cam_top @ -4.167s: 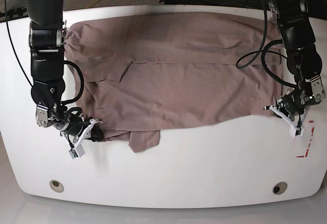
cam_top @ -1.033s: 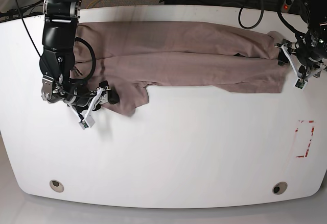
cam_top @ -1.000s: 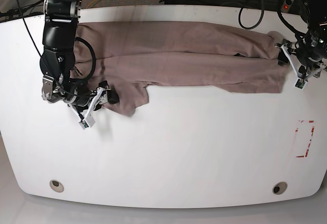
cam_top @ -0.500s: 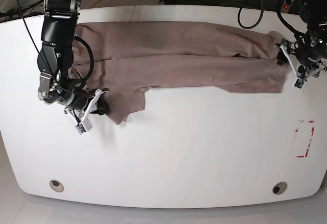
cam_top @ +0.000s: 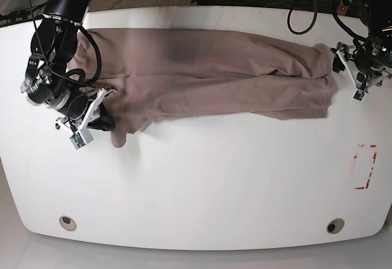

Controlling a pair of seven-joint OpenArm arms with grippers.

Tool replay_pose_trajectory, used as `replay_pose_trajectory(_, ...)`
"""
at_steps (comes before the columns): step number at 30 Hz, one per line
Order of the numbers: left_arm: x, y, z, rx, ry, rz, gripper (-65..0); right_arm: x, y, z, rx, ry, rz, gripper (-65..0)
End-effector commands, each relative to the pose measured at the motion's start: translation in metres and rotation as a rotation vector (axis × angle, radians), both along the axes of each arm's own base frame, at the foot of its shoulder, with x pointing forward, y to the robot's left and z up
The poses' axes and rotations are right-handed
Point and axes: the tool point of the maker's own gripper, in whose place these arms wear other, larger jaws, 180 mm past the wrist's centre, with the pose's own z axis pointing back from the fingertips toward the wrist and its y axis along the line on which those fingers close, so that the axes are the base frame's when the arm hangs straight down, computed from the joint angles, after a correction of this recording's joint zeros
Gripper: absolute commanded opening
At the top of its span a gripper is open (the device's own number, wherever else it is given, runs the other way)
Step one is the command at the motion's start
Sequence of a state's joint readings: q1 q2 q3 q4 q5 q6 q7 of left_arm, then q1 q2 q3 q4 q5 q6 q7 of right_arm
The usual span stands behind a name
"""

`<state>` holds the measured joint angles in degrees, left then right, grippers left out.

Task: Fold the T-shirt properly
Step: 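Release the shirt and regrasp its folded ends with both grippers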

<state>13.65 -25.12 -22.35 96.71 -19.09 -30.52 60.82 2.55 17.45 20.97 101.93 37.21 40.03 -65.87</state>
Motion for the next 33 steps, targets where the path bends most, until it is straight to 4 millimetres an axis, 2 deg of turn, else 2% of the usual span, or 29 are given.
replay_pose_trajectory(1,0.006,0.006,0.007,0.011,-0.025,-0.002,-23.6,-0.005,-0.005,0.018,0.022,-0.056,-0.008,-65.0)
replay_pose_trajectory(8,0.005,0.007,0.005,0.007,-0.019,0.004,-23.6,-0.036,-0.020,0.002,0.021,0.000,-0.053,-65.0)
replay_pose_trajectory(15,0.005,0.007,0.005,0.007,-0.019,0.004,-23.6,-0.049,-0.035,-0.010,0.014,0.039,-0.098,-65.0)
replay_pose_trajectory(20,0.005,0.007,0.005,0.007,-0.020,0.004,-23.6,-0.061,-0.044,-0.026,0.010,0.101,-0.113,-65.0)
replay_pose_trajectory(21,0.005,0.007,0.005,0.007,-0.020,0.004,-23.6,-0.063,-0.046,-0.030,0.014,0.116,-0.117,-63.4)
replay_pose_trajectory(28,0.010,0.004,0.012,0.010,-0.039,-0.031,-23.6,-0.077,-0.074,-0.065,0.047,0.224,-0.193,-37.6)
replay_pose_trajectory(30,0.023,-0.003,0.025,0.020,-0.081,-0.091,-23.6,-0.081,-0.085,-0.070,0.041,0.241,-0.208,-32.8)
replay_pose_trajectory(33,0.032,-0.012,0.040,0.039,-0.123,-0.158,-23.6,-0.082,-0.090,-0.065,0.025,0.233,-0.202,-30.6)
